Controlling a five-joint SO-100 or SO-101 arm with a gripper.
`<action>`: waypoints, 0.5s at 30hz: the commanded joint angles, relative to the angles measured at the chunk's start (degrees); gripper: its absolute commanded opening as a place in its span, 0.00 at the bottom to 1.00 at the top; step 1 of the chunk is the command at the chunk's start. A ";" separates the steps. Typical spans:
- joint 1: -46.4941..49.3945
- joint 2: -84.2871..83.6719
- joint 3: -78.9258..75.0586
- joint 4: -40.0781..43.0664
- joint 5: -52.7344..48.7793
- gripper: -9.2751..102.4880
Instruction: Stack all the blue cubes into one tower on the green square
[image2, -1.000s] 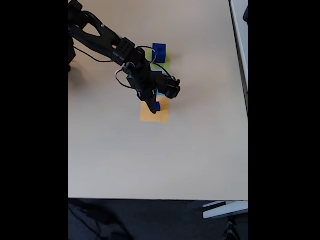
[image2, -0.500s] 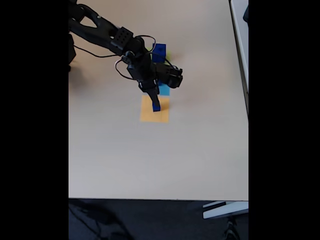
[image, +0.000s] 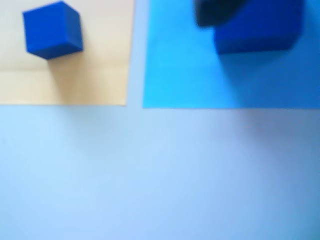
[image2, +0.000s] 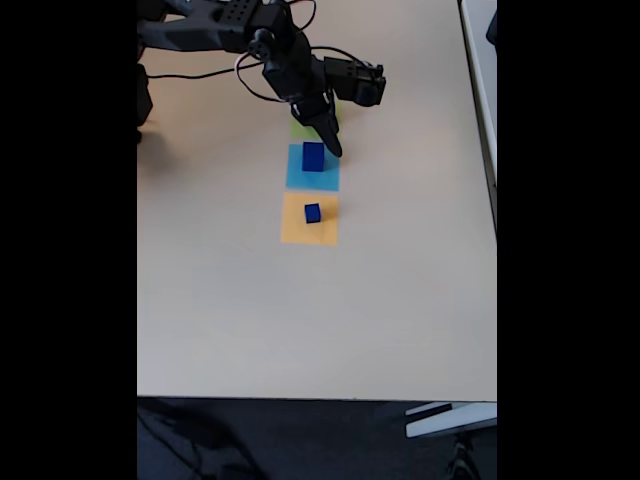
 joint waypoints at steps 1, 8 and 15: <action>-6.24 5.36 -4.75 0.44 7.03 0.29; -14.41 3.87 0.97 -1.41 21.53 0.29; -17.93 0.53 6.15 -2.11 30.23 0.29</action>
